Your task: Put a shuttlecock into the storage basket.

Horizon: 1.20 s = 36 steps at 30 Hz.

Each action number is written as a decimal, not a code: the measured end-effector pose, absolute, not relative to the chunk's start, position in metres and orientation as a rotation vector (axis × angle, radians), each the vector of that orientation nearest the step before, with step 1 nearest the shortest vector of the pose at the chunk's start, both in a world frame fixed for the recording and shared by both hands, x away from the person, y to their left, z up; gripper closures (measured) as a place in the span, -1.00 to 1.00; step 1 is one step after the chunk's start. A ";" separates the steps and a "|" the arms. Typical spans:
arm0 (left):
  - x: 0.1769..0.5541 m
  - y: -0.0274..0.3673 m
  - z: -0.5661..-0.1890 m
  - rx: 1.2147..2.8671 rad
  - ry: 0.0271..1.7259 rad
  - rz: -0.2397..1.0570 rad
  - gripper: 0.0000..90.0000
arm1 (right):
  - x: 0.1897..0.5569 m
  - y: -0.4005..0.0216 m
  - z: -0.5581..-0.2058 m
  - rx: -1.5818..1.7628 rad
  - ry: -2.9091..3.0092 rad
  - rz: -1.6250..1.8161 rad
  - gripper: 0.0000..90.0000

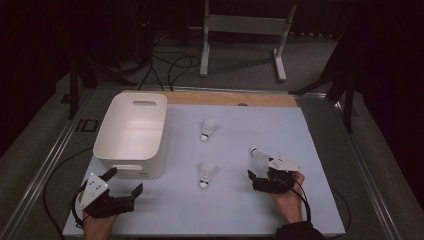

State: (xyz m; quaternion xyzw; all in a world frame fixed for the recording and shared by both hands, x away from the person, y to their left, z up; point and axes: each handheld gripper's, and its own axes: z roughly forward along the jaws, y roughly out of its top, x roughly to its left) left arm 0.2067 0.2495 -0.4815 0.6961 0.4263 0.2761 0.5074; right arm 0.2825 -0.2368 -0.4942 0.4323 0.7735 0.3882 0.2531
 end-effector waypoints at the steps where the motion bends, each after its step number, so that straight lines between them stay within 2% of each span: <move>1: 0.207 0.250 -0.481 1.678 1.028 0.666 -1.00 | 0.283 -0.236 -0.495 1.174 2.107 1.043 -0.76; 36: 0.206 0.250 -0.481 1.679 1.029 0.678 -1.00 | 0.315 -0.220 -0.499 1.311 2.162 0.919 -0.69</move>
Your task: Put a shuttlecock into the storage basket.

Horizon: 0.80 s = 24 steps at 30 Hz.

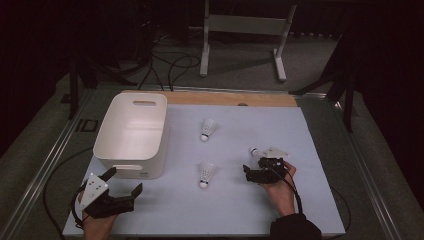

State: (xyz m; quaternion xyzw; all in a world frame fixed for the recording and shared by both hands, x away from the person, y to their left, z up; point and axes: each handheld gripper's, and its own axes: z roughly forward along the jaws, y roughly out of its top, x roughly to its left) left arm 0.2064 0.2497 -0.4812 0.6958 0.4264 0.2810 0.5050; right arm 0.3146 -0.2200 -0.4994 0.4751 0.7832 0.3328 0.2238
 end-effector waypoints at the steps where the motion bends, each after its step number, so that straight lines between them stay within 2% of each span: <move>1: 0.206 0.250 -0.481 1.679 1.029 0.678 -1.00 | 0.316 -0.220 -0.500 1.320 2.162 0.912 -0.68; 4: 0.206 0.249 -0.481 1.679 1.028 0.678 -1.00 | 0.319 -0.220 -0.503 1.352 2.158 0.915 -0.64; 10: 0.207 0.249 -0.481 1.680 1.028 0.677 -1.00 | 0.324 -0.220 -0.507 1.389 2.139 0.896 -0.42; 17: 0.207 0.249 -0.481 1.683 1.031 0.680 -1.00 | 0.331 -0.217 -0.510 1.397 2.124 0.854 0.10; 18: 0.207 0.249 -0.481 1.683 1.031 0.680 -1.00 | 0.331 -0.217 -0.510 1.397 2.124 0.854 0.10; 19: 0.206 0.249 -0.481 1.682 1.030 0.680 -1.00 | 0.333 -0.216 -0.511 1.413 2.114 0.826 0.26; 21: 0.207 0.249 -0.481 1.683 1.031 0.680 -1.00 | 0.335 -0.216 -0.512 1.408 2.116 0.830 0.33; 22: 0.207 0.249 -0.481 1.682 1.030 0.680 -1.00 | 0.335 -0.215 -0.512 1.407 2.112 0.815 0.57; 24: 0.207 0.249 -0.481 1.682 1.030 0.680 -1.00 | 0.335 -0.215 -0.512 1.407 2.112 0.815 0.57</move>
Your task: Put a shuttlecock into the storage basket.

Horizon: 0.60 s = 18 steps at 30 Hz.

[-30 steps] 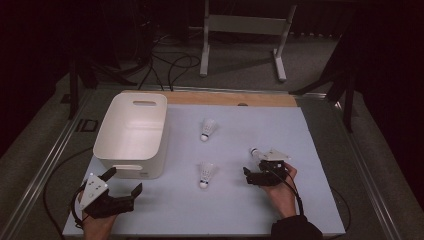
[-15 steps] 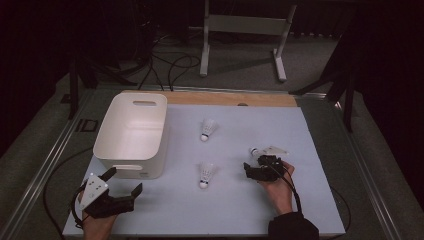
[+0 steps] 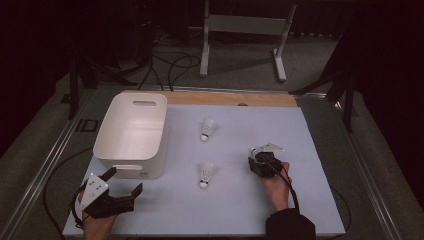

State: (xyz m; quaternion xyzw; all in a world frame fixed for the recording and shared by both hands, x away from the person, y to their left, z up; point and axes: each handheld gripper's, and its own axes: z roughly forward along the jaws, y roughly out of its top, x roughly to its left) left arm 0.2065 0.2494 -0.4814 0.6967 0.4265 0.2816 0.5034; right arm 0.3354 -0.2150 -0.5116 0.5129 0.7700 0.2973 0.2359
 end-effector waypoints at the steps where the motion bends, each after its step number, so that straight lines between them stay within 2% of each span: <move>1: 0.207 0.250 -0.481 1.683 1.030 0.681 -1.00 | 0.336 -0.215 -0.511 1.406 2.106 0.809 0.67; 2: 0.207 0.249 -0.481 1.681 1.029 0.679 -1.00 | 0.335 -0.214 -0.510 1.398 2.097 0.791 0.90; 4: 0.207 0.249 -0.481 1.684 1.031 0.681 -1.00 | 0.334 -0.215 -0.508 1.381 2.102 0.780 0.97; 18: 0.207 0.249 -0.481 1.684 1.031 0.682 -1.00 | 0.332 -0.214 -0.501 1.309 2.170 0.751 0.98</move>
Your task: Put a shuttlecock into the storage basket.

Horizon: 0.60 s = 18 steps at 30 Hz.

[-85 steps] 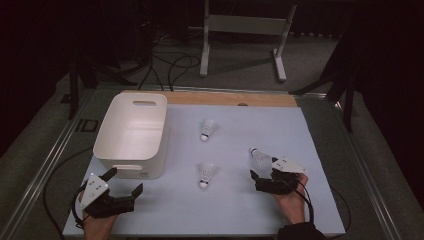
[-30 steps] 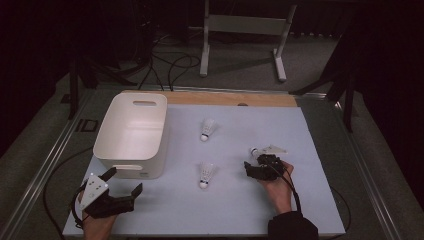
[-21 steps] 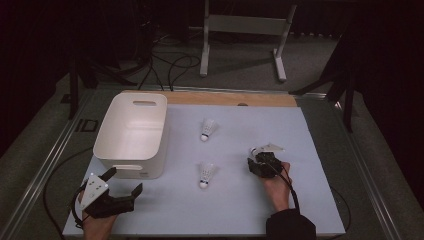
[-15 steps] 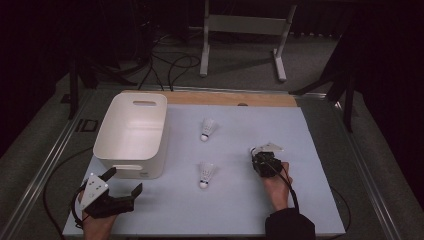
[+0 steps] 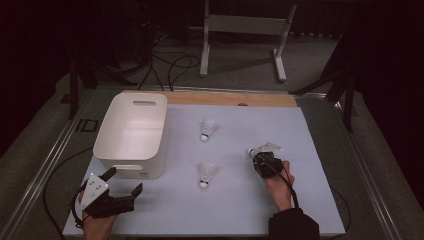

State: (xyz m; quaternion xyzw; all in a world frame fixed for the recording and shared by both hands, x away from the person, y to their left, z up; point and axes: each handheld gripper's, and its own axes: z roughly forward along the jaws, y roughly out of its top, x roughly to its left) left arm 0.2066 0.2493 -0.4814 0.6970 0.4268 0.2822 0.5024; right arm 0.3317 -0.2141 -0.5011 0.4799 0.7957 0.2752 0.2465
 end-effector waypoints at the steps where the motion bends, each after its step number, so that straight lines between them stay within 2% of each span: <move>1: 0.207 0.249 -0.481 1.685 1.031 0.681 -1.00 | 0.331 -0.214 -0.501 1.317 2.172 0.750 0.98; 18: 0.207 0.249 -0.482 1.690 1.034 0.685 -1.00 | 0.328 -0.216 -0.492 1.335 2.190 0.765 0.98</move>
